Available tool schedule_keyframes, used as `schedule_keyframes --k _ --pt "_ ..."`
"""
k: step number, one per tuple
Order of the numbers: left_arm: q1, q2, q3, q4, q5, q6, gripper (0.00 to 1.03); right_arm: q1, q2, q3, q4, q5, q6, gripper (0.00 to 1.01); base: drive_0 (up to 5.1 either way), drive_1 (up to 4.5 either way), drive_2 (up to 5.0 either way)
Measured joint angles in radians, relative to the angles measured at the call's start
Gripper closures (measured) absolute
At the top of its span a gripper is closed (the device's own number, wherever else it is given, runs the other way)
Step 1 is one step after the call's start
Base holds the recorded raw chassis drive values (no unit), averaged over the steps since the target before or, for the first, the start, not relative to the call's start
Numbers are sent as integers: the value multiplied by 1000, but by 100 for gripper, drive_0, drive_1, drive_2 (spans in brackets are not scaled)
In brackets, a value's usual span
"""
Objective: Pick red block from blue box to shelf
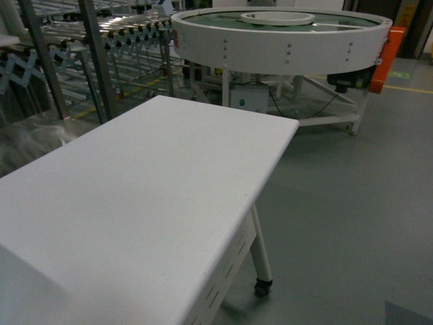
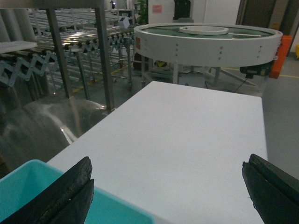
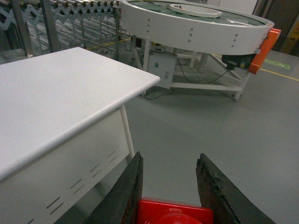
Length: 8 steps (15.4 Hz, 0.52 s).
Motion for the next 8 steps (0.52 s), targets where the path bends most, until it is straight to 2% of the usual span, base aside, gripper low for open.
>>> schedule_keyframes --k 8 --pt "0 0 0 0 0 0 5 0 0 0 0 0 0 72 -147 -147 -147"
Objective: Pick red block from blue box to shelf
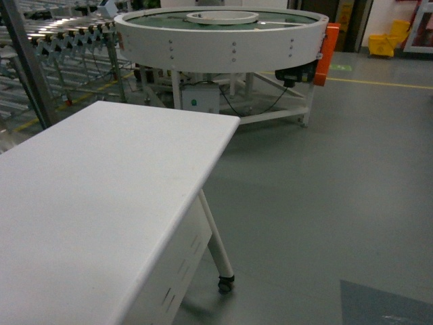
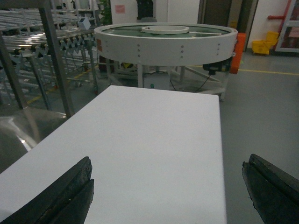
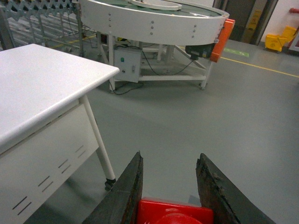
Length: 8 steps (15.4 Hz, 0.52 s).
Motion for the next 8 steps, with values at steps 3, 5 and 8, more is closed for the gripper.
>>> schedule_keyframes --k 3,5,8 --pt "0 0 0 0 0 0 5 0 0 0 0 0 0 72 -147 -147 -147" --pt "0 0 0 0 0 0 5 0 0 0 0 0 0 72 -147 -147 -147" --pt "0 0 0 0 0 0 5 0 0 0 0 0 0 72 -147 -147 -147"
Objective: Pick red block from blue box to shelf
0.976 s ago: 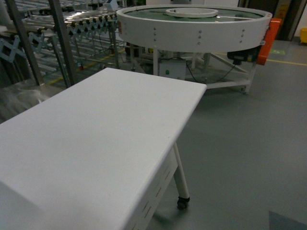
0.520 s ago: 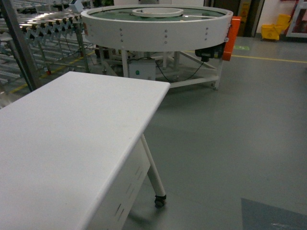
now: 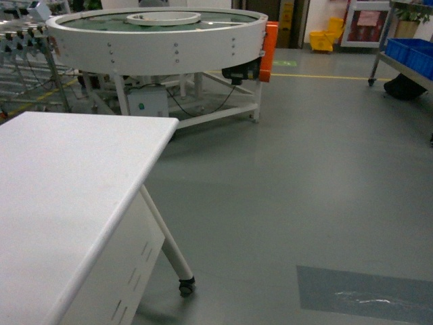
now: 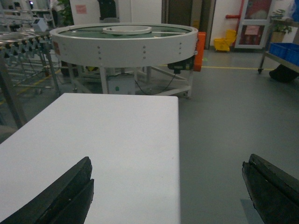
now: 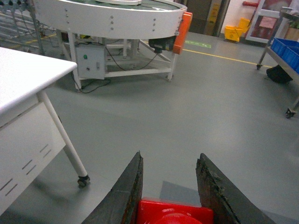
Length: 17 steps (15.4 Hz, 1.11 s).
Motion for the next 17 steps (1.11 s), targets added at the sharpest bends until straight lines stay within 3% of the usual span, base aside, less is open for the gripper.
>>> schedule_keyframes --k 14,17 --pt "-1 0 0 0 0 0 5 -1 -1 0 0 0 0 72 -150 -150 -150" --pt "-1 0 0 0 0 0 5 -1 0 0 -2 0 0 72 31 444 -383"
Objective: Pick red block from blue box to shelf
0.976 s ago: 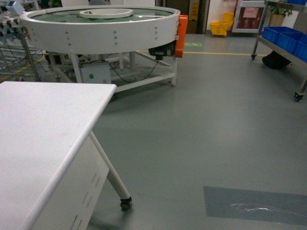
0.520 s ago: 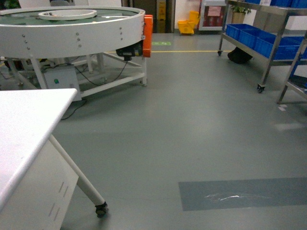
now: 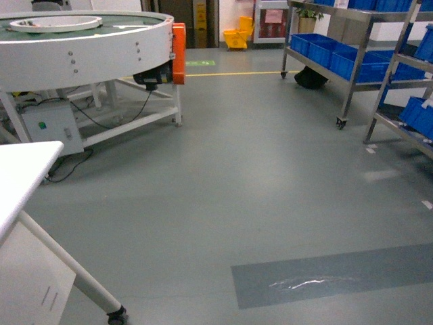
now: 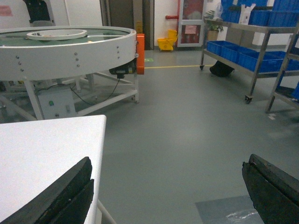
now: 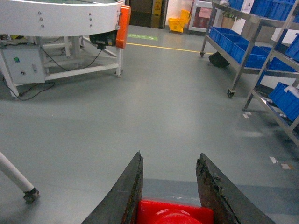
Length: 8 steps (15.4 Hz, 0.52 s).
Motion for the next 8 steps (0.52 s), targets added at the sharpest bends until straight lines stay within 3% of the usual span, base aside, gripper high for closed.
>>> schedule_keyframes --k 8 --pt "2 0 0 0 -1 0 5 2 0 0 1 0 0 72 31 444 -383"
